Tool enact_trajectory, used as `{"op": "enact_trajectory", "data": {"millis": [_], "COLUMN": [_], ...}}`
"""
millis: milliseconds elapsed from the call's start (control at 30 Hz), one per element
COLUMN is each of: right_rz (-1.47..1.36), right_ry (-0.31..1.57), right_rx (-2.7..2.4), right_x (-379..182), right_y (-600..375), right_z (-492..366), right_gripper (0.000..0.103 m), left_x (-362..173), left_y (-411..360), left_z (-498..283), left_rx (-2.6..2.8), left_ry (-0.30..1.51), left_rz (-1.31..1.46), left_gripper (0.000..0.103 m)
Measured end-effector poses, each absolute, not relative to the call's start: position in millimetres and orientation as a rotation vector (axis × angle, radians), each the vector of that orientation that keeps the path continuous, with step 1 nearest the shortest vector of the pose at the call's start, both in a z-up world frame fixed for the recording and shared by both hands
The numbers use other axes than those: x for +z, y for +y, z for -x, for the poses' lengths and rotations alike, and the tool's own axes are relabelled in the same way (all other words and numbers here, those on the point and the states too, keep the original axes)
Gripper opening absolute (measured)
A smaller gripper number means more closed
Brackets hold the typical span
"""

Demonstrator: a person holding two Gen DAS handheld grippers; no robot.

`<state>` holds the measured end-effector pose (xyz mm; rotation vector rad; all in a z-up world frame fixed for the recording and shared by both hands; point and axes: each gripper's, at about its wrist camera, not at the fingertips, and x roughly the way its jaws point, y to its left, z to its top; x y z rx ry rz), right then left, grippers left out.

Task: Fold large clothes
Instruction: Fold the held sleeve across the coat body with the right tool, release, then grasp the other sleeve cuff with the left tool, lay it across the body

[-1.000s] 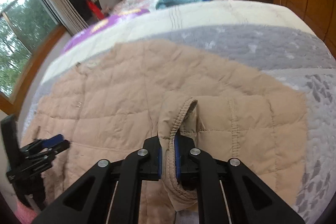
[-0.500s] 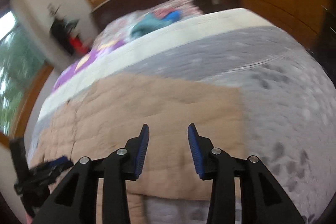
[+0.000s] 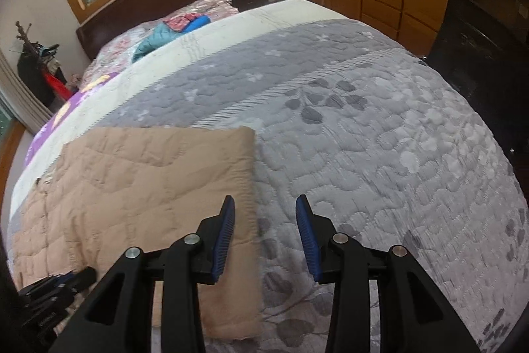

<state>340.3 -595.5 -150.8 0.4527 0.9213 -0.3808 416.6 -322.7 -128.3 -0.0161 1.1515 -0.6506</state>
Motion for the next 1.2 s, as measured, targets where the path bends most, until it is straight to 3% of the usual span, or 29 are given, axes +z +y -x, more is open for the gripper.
{"op": "enact_trajectory", "data": {"millis": [100, 467, 933, 1200], "right_rz": [-0.475, -0.519, -0.534, -0.437], "right_ry": [0.934, 0.974, 1.032, 1.077], "right_rx": [-0.403, -0.207, 0.191, 0.146], "right_x": [-157, -176, -175, -188], "right_y": [-603, -577, -486, -456], "right_z": [-340, -361, -386, -398], "right_gripper": [0.039, 0.039, 0.039, 0.04], "left_x": [-115, -74, -92, -118], "left_y": [-312, -195, -69, -50], "left_z": [-413, -423, -460, -474], "left_rx": [-0.649, -0.444, -0.223, -0.156], "left_ry": [1.091, 0.933, 0.965, 1.022], "left_rz": [0.013, 0.007, 0.134, 0.113], "left_gripper": [0.001, 0.001, 0.001, 0.002]}}
